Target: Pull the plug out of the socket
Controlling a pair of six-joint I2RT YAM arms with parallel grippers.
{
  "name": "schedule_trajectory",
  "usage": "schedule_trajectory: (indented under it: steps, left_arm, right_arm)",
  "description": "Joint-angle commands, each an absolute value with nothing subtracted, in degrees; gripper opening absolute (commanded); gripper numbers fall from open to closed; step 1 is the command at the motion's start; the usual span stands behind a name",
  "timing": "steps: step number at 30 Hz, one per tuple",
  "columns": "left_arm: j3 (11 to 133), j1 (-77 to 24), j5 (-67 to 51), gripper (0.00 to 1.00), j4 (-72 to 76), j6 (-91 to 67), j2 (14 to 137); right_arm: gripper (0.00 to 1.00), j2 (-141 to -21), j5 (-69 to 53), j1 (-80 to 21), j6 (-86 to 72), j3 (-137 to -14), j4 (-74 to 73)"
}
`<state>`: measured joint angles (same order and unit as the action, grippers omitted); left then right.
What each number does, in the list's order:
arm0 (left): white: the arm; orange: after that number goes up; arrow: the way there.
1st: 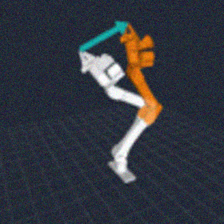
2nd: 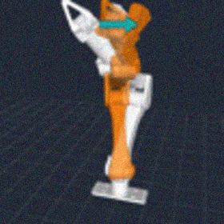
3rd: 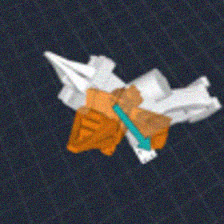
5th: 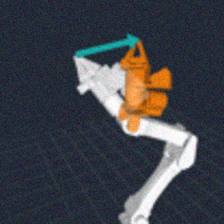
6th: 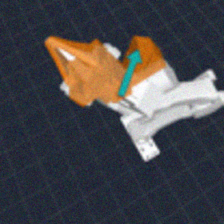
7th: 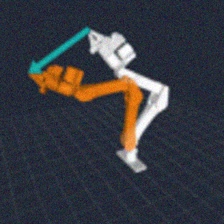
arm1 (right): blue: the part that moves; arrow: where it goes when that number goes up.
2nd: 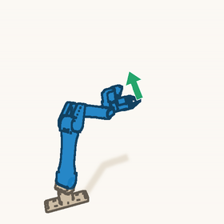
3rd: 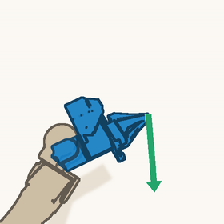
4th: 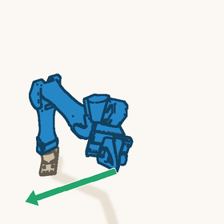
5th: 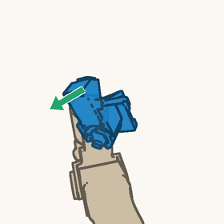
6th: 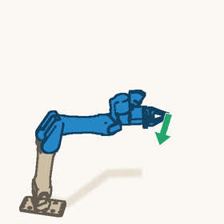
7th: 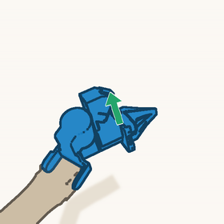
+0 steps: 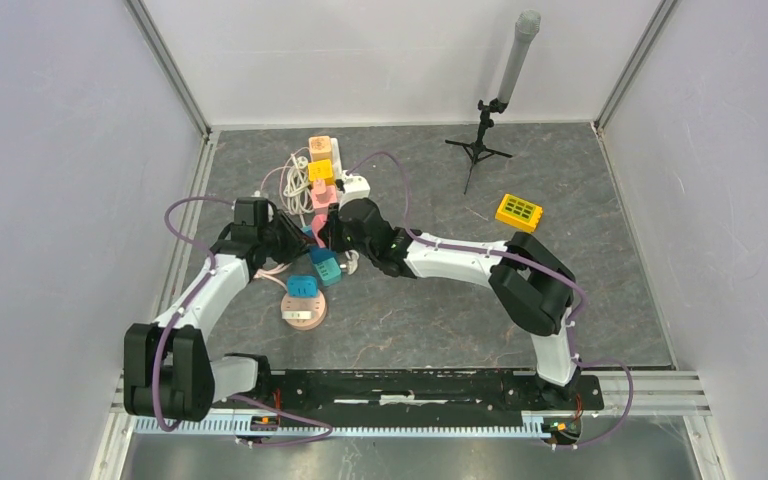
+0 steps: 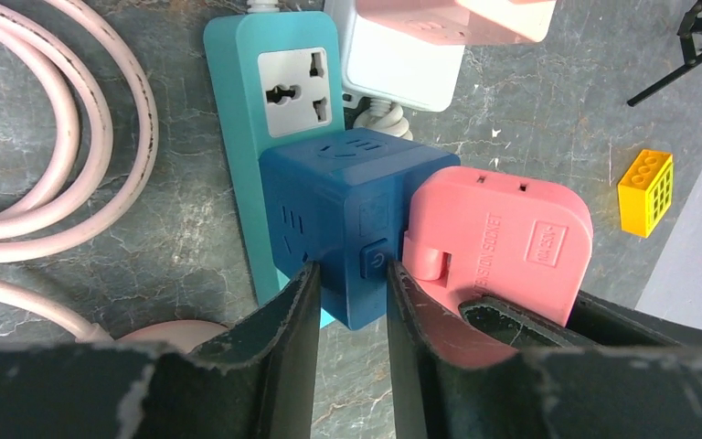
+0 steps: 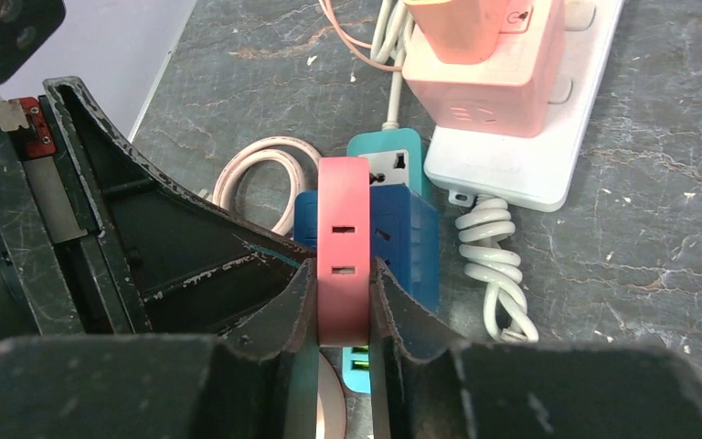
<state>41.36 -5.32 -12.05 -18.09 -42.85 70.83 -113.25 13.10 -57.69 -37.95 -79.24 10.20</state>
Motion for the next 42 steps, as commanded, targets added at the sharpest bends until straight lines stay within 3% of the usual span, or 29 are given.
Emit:
schedule_trajectory:
  steps: [1,21,42]
  left_arm:
    - [36.5,-5.4,-4.8,0.25,-19.2,-44.5,69.8]
    - [32.9,-5.4,-3.6,0.17,-19.3,-44.0,69.7]
    - [32.6,-5.4,-3.6,0.17,-20.1,-44.1,68.4]
  right_arm:
    - [0.0,-112.9,8.6,-58.2,-37.5,-82.7,13.0]
    - [0.0,-110.6,4.5,-57.5,-37.9,-81.7,21.5]
    - [0.0,-103.6,3.7,-55.1,-36.6,-79.5,23.7]
